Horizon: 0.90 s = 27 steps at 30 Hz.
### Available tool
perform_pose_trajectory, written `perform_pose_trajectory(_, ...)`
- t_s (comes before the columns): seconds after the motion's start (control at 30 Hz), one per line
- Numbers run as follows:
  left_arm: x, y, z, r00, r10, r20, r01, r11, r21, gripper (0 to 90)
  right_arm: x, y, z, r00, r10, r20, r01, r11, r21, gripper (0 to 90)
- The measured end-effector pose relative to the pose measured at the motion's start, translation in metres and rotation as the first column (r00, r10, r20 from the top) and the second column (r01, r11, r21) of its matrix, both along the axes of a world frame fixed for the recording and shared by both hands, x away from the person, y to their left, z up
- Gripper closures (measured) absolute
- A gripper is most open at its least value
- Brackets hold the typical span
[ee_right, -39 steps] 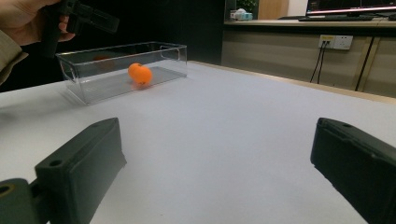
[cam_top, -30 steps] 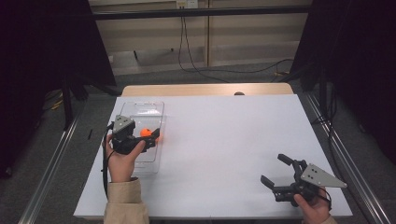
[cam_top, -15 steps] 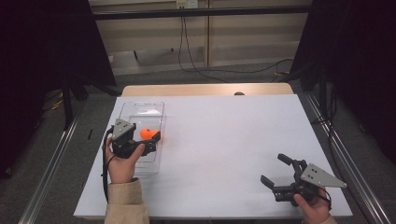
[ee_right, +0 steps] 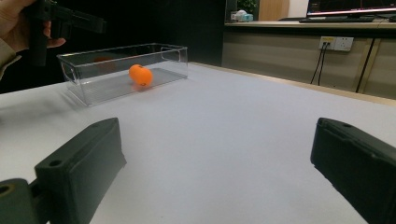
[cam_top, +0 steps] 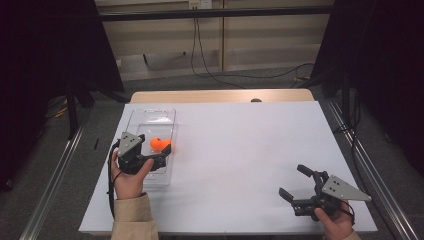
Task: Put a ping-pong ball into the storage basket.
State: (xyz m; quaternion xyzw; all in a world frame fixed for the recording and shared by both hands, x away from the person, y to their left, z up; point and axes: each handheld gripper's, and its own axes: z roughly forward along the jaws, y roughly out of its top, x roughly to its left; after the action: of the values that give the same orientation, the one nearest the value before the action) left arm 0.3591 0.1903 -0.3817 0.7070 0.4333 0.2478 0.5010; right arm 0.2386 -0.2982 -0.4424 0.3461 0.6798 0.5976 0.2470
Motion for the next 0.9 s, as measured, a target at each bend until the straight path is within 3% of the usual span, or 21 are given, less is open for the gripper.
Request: perform_pose_trajectory(0.9,-0.016,-0.001,-0.012,0.9983,-0.044,0.039,0.044,0.9989,-0.017,2.1,0.000,0.001,0.000,1.0000,0.002,0.001,-0.002,1.0000,-0.002,1.9)
